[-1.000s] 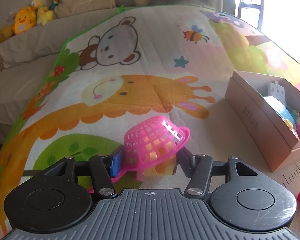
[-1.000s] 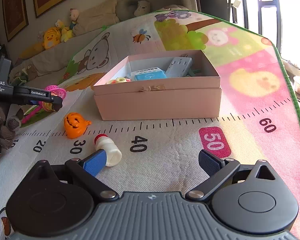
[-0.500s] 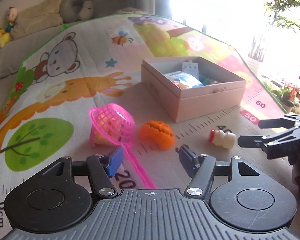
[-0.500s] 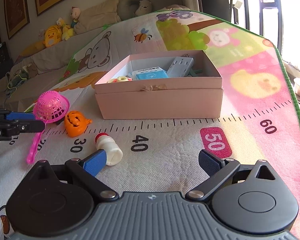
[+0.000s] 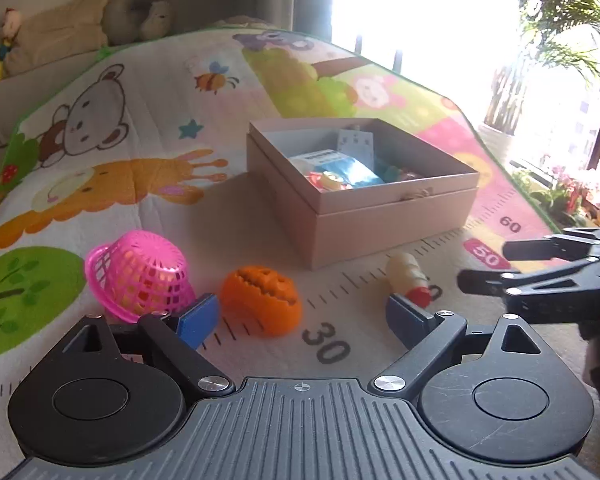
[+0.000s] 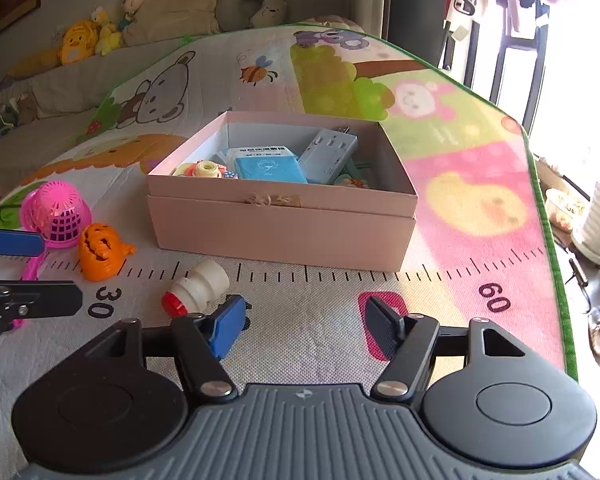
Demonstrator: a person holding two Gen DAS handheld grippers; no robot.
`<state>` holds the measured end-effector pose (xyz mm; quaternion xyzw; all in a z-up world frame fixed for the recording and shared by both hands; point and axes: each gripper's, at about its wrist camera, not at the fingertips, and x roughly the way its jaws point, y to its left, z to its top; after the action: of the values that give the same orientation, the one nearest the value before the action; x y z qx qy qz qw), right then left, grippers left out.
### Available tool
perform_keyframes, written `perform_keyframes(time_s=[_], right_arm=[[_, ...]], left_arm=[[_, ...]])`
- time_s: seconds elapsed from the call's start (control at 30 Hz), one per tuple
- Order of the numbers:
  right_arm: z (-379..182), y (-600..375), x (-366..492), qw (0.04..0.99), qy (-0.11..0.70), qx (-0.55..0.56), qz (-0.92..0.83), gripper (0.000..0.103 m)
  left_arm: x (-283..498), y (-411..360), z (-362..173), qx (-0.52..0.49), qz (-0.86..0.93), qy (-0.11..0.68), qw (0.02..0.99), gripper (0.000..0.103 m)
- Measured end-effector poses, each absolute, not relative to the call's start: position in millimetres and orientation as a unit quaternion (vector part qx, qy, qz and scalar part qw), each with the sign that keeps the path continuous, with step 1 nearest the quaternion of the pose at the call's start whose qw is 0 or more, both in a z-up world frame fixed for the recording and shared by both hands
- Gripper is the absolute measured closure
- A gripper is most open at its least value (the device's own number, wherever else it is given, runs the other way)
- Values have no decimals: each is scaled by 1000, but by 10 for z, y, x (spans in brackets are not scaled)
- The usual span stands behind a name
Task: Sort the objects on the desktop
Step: 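Grasp the white red-capped bottle with the right gripper while the left approaches the pumpkin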
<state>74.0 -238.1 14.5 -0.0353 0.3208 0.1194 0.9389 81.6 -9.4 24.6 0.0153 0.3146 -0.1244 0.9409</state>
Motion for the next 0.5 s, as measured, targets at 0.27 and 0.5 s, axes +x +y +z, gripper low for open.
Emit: perform_keyframes(time_s=[0.27,0.5], right_arm=[[80,-2469,550,931,327,-24,160,26],[337,-2484,563,934,299,-76,182,23]], left_arm=[[1310,-44,77,17,-86,355,931,28],[918,-171,103,25,-106,356,928,43]])
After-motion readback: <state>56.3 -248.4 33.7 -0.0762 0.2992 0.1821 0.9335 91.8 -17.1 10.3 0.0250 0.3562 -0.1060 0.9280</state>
